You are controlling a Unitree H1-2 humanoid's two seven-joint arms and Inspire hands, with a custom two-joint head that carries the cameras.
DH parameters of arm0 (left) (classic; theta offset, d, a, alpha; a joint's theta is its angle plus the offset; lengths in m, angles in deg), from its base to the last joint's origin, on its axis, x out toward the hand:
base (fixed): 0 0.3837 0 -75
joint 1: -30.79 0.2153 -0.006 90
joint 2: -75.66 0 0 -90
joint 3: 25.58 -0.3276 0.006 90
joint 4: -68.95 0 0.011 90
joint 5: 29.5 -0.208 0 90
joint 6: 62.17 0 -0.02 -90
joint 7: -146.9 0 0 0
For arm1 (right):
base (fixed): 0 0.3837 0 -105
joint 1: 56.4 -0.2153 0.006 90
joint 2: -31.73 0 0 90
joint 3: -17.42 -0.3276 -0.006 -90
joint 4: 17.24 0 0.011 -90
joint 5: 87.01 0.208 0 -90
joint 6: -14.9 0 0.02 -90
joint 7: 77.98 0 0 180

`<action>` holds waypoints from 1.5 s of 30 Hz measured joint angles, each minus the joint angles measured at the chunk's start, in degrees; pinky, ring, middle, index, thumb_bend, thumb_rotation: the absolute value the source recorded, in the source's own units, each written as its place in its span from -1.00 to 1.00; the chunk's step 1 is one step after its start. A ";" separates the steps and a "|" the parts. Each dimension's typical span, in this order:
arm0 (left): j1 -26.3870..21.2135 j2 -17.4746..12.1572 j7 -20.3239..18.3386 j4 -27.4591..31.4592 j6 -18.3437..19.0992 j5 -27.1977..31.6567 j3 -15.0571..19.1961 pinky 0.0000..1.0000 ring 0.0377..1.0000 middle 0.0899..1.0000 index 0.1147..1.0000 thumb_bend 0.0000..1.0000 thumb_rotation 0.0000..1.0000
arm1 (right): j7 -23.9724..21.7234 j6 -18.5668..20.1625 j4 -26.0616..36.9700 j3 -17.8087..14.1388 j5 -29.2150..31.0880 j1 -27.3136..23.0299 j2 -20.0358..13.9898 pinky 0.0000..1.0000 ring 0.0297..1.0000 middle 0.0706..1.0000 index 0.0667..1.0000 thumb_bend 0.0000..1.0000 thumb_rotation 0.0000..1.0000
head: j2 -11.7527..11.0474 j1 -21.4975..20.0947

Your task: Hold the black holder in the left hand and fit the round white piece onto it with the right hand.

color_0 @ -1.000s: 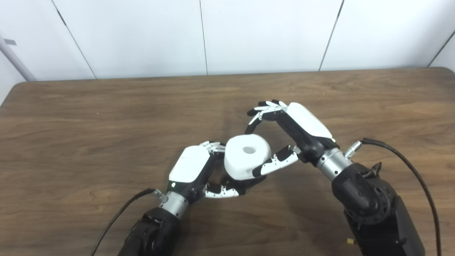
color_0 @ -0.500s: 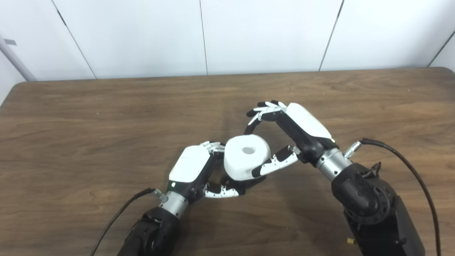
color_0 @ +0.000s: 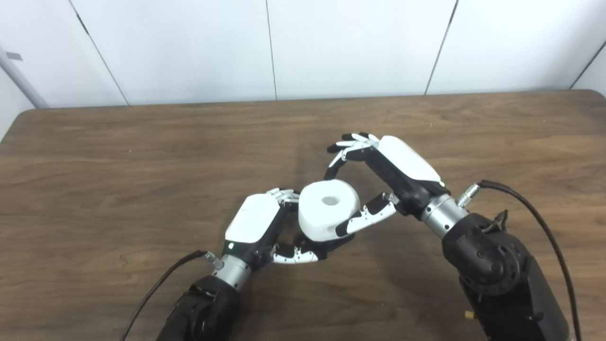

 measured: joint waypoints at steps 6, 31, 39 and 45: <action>-0.03 -0.12 0.07 -0.05 -0.12 0.08 0.06 0.73 0.61 0.43 -0.17 0.05 -0.89 | -2.19 1.16 -1.20 0.41 -0.52 1.00 -0.79 1.00 0.90 0.71 0.22 1.00 -0.47 | -0.17 -0.17; -0.22 -0.13 0.11 -0.31 -0.16 0.15 0.04 0.77 0.62 0.43 -0.17 0.05 -0.89 | -4.04 2.10 -0.87 -0.02 -1.37 0.98 -1.11 1.00 1.00 0.97 0.60 1.00 -0.19 | -0.62 -0.35; -0.20 -0.13 0.11 -0.31 -0.15 0.28 0.06 0.79 0.62 0.43 -0.17 0.05 -0.89 | -6.38 3.23 1.61 -1.79 -1.51 1.00 -1.87 1.00 1.00 0.99 0.64 1.00 -0.19 | -0.62 -0.35; -0.21 -0.13 0.11 -0.34 -0.16 0.33 0.12 0.78 0.62 0.42 -0.17 0.05 -0.89 | -7.40 3.32 3.47 -4.72 -1.46 2.10 -2.56 1.00 1.00 0.99 0.65 1.00 -0.21 | -0.70 -0.35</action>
